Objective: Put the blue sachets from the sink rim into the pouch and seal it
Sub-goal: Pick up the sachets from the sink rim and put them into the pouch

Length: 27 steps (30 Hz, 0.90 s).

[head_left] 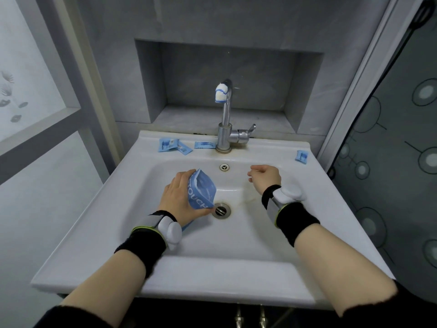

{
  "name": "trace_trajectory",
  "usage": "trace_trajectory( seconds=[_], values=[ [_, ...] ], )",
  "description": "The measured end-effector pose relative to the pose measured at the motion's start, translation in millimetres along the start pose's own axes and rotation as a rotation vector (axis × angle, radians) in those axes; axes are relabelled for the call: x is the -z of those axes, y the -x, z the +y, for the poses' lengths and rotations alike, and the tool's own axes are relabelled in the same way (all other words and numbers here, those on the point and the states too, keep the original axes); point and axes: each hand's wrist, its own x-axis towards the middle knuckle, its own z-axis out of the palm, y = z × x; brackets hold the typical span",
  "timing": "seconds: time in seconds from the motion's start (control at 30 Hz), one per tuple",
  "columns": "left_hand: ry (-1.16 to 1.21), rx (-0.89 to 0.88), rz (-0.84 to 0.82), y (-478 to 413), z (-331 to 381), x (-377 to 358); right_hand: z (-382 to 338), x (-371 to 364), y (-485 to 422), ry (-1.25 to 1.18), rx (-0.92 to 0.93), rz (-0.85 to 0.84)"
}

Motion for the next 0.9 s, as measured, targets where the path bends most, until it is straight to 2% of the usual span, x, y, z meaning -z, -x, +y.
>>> trace_trajectory(
  seconds=[0.13,0.27,0.4,0.57,0.8,0.9],
  values=[
    [0.011,0.01,-0.01,0,2,2,-3,13,-7,0.268,0.161,0.086],
    [0.018,0.013,-0.018,0,3,2,-2,21,-17,0.495,0.292,0.073],
    [0.006,0.013,-0.025,0,3,1,-3,32,-28,0.832,0.387,0.109],
    [0.01,0.01,-0.026,-1,2,1,0,50,-43,0.978,0.331,0.152],
    [0.015,0.006,-0.018,-1,0,0,24,65,-52,1.248,0.252,0.049],
    [0.02,0.003,-0.024,0,0,0,30,66,-53,1.246,0.252,0.036]
  ],
)
